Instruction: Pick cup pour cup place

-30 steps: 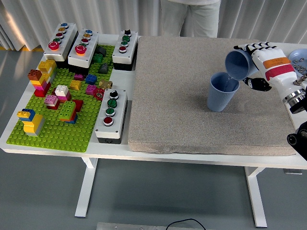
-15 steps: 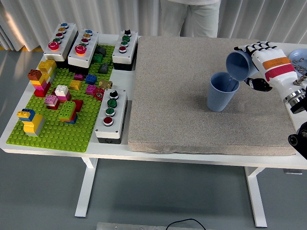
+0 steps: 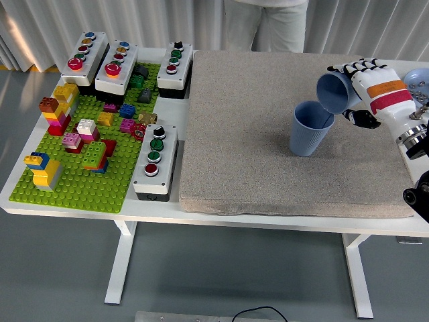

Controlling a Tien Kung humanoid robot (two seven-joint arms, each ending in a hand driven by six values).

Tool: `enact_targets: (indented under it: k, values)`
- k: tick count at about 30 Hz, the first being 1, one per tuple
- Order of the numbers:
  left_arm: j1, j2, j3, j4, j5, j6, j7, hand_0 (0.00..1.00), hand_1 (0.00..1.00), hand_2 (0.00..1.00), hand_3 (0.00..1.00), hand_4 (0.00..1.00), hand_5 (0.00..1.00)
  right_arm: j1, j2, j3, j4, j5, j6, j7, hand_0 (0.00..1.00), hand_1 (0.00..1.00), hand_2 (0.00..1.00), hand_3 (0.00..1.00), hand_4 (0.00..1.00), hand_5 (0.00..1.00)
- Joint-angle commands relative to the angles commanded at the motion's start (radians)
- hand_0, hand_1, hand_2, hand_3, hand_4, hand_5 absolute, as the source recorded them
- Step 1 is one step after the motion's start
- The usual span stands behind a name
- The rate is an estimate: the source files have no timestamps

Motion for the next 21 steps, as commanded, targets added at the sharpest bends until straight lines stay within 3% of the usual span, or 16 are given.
enact_targets:
  k: [6, 7, 21]
  values:
    - [0.003, 0.001, 0.0, 0.0, 0.0, 0.0, 0.0, 0.728, 0.782, 0.824, 0.693, 0.506, 0.952, 0.0, 0.002, 0.0, 0.001, 0.012, 0.004, 0.002, 0.849, 0.632, 0.515, 0.527, 0.56, 0.002]
    - [0.003, 0.0, 0.0, 0.0, -0.001, 0.0, 0.0, 0.728, 0.782, 0.824, 0.694, 0.507, 0.953, 0.001, 0.002, 0.001, 0.001, 0.016, 0.006, 0.003, 0.769, 0.631, 0.515, 0.527, 0.559, 0.002]
    - [0.002, 0.001, 0.004, 0.0, -0.005, 0.0, -0.001, 0.729, 0.782, 0.824, 0.693, 0.507, 0.954, 0.003, -0.003, 0.003, 0.001, 0.03, 0.007, 0.005, 0.765, 0.631, 0.515, 0.525, 0.559, 0.002]
